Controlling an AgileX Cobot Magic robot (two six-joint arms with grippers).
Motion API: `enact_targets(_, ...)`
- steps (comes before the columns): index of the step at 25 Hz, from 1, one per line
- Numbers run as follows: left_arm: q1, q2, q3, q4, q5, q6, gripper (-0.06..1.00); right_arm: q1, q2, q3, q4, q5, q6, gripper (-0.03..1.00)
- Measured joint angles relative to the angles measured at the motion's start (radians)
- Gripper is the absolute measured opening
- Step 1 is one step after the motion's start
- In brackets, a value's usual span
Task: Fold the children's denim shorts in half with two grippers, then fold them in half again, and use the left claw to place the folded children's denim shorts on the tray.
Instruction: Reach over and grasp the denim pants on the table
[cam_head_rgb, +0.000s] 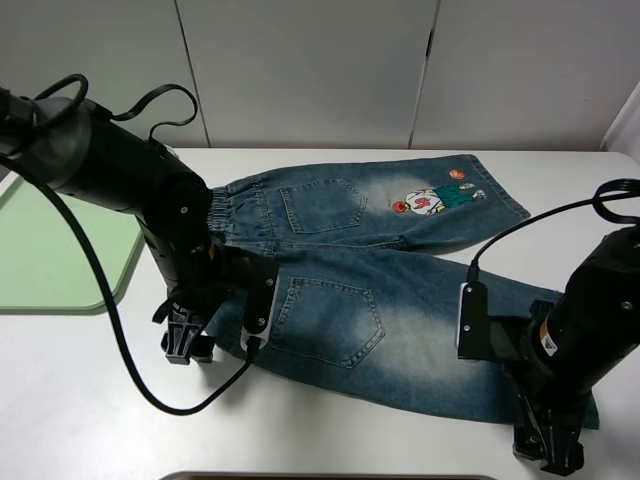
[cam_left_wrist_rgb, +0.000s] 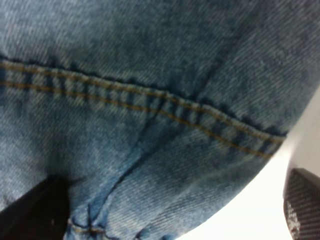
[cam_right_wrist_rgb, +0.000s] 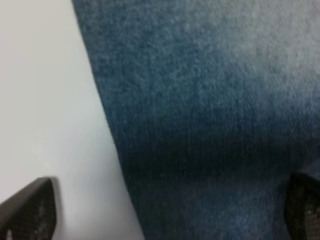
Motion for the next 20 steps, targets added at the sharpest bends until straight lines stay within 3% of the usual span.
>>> enact_targets(15,0.022,0.003,0.0,-0.002,-0.007,0.014,0.84,-0.001,0.069,-0.005,-0.008,-0.022,-0.021,0.69)
enact_targets(20,0.022,0.003,0.0,-0.002,-0.015,0.014,0.73,-0.001,0.069,-0.005,-0.008,-0.023,-0.021,0.69)
